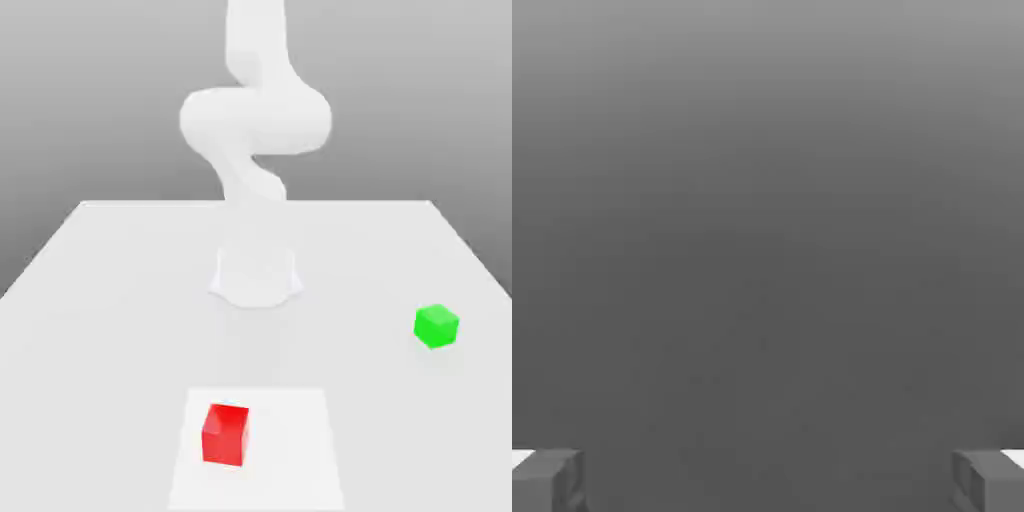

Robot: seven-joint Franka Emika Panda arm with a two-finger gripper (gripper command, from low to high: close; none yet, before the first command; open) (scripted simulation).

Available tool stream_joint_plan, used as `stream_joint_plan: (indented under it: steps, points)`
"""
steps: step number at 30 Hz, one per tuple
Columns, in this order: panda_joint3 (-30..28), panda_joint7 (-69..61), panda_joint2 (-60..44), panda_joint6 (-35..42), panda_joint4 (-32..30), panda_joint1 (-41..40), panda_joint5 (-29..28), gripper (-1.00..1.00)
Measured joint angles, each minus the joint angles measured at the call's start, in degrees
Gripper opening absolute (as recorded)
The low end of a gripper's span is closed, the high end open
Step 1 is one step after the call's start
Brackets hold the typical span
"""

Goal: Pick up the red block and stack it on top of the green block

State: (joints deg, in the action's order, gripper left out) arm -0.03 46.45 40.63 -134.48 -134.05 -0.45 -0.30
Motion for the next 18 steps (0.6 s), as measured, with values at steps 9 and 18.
stream_joint_plan:
  steps: [9,18]
  points:
    - [-0.3,1.9,-19.1,-10.0,-8.3,-1.7,-0.7,0.00]
    - [-1.3,3.0,-37.8,-19.7,-16.5,-2.9,-0.3,0.00]
